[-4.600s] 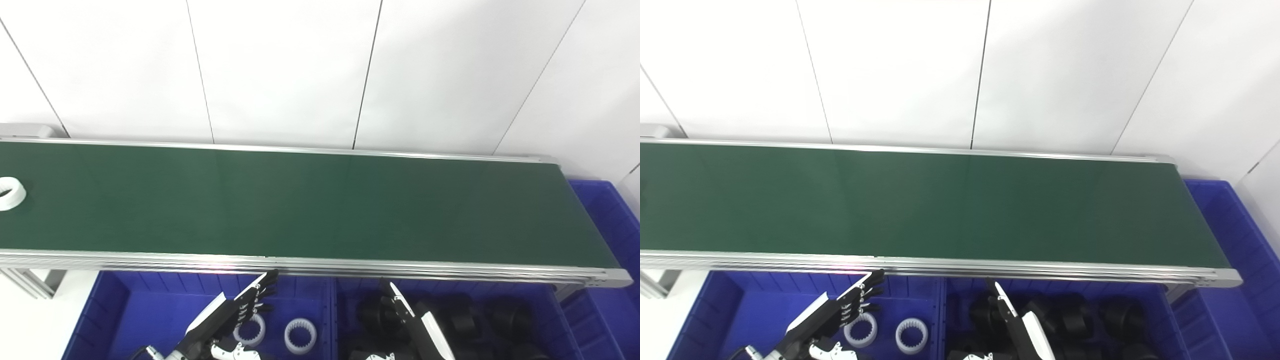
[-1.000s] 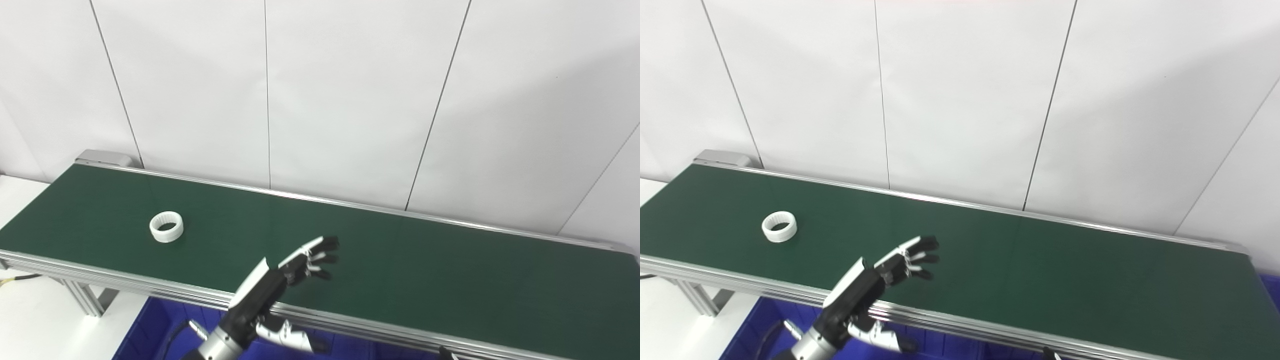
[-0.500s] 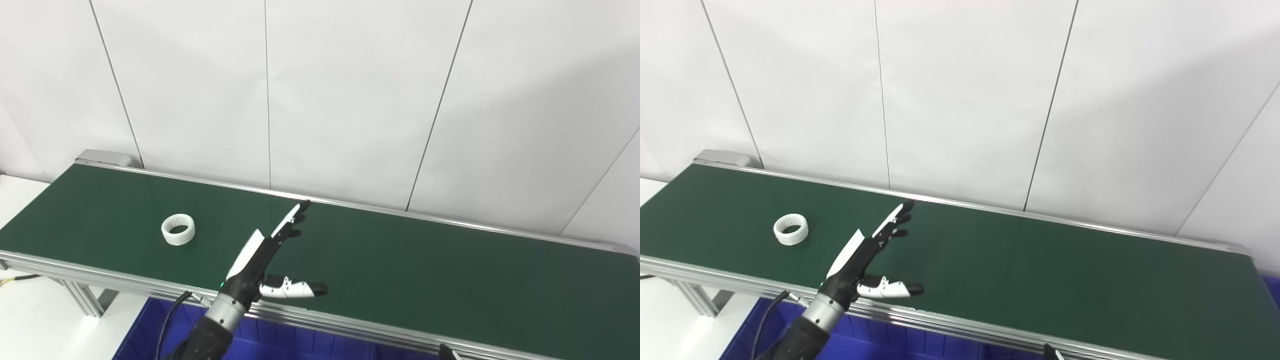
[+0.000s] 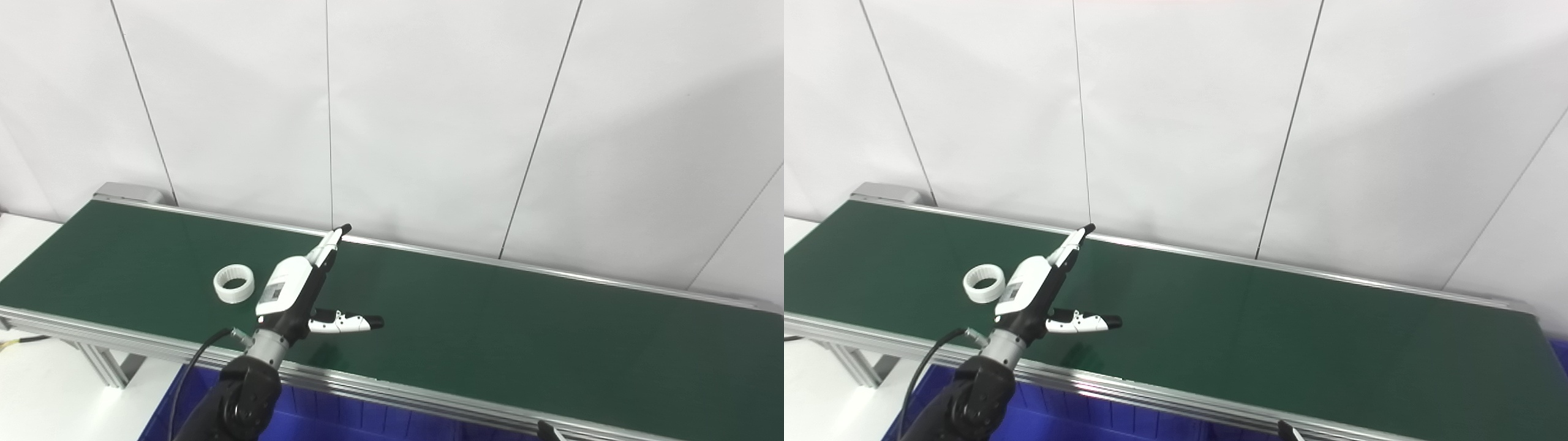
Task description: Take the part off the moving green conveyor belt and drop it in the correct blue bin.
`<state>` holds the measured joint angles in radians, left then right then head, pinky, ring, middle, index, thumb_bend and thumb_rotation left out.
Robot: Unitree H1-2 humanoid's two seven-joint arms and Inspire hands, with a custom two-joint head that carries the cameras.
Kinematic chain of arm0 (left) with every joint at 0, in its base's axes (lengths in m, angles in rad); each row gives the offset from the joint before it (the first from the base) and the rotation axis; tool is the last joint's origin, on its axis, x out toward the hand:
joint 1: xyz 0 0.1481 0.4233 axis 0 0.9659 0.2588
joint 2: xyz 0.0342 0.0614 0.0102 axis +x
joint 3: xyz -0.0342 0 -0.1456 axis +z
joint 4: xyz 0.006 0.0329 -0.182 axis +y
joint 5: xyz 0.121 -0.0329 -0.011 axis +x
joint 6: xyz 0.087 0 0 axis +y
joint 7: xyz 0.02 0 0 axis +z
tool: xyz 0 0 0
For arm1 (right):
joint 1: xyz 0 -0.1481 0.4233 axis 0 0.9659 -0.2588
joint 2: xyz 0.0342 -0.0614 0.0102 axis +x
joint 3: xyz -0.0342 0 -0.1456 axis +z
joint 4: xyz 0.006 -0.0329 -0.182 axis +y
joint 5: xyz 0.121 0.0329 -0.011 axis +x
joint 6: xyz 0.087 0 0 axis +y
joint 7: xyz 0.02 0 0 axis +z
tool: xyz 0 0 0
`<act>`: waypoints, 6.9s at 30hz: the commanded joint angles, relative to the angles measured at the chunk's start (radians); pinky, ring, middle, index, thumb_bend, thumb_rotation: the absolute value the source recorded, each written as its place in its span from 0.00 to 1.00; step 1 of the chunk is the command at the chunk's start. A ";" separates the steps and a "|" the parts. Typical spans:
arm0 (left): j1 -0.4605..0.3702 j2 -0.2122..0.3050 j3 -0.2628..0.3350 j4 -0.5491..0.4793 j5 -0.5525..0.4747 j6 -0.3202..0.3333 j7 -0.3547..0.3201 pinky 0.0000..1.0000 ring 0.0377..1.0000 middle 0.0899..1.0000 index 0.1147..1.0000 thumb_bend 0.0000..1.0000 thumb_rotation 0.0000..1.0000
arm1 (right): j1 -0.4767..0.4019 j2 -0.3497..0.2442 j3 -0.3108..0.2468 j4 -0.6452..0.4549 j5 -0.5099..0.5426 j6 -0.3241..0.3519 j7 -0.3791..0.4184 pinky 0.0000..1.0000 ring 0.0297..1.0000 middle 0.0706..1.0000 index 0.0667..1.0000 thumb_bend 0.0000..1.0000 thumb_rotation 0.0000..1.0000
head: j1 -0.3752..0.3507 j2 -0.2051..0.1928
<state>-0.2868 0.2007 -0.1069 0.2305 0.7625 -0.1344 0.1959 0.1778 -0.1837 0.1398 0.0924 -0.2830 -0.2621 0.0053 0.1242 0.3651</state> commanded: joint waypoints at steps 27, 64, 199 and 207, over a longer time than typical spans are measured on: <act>-0.175 0.121 -0.092 0.145 0.113 0.330 0.025 0.99 0.98 0.99 0.95 0.93 0.60 | -0.008 0.004 -0.007 -0.010 0.001 -0.075 -0.016 0.77 0.85 0.89 0.90 0.81 0.26 | -0.006 0.000; -0.274 0.086 -0.081 0.548 -0.108 0.170 0.226 0.56 0.72 0.86 0.86 0.73 0.03 | 0.011 -0.001 -0.009 -0.023 0.016 -0.123 -0.014 0.75 0.84 0.87 0.89 0.81 0.27 | -0.009 0.005; 0.322 0.063 -0.092 -0.299 -0.831 0.076 -0.676 0.76 0.82 0.87 0.89 0.93 0.20 | 0.065 0.039 -0.014 -0.354 0.008 0.166 0.092 0.76 0.84 0.88 0.90 0.87 0.50 | -0.360 0.425; 0.349 0.055 -0.054 -0.270 -0.941 0.081 -0.689 0.79 0.85 0.88 0.91 0.90 0.18 | 0.071 0.041 0.002 -0.346 -0.018 0.175 0.092 0.77 0.85 0.88 0.90 0.87 0.49 | -0.420 0.387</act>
<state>0.0706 0.2560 -0.1676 -0.0243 -0.1519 -0.0298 -0.4883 0.2529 -0.1464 0.1385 -0.2218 -0.3005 -0.0881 0.1027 -0.2959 0.7503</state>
